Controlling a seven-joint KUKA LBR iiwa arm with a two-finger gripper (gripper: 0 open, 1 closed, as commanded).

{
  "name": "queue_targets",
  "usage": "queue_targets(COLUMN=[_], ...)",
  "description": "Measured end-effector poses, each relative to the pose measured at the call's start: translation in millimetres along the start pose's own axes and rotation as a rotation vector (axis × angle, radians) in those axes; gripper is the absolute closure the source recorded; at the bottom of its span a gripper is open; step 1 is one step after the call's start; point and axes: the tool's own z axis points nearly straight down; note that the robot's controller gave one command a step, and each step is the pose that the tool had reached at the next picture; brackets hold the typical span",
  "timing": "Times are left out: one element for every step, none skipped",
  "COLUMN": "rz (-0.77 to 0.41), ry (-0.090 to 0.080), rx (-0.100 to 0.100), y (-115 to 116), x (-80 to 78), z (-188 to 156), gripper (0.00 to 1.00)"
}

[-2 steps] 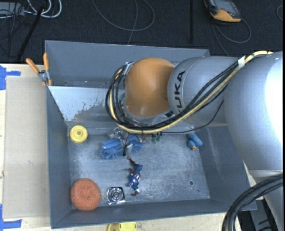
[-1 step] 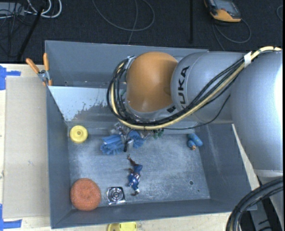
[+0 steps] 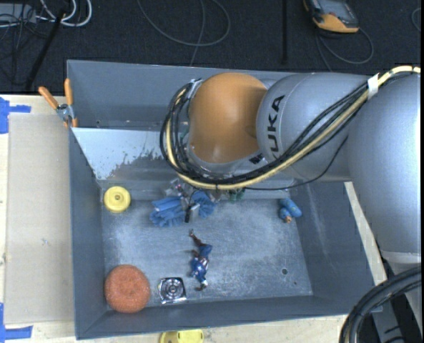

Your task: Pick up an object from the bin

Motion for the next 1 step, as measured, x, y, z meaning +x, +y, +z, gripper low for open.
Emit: queue_targets(rz=[0.000], ry=[0.004], rx=[-0.002], y=[0.7], x=[0.9], z=[-7.9], gripper=[1.00])
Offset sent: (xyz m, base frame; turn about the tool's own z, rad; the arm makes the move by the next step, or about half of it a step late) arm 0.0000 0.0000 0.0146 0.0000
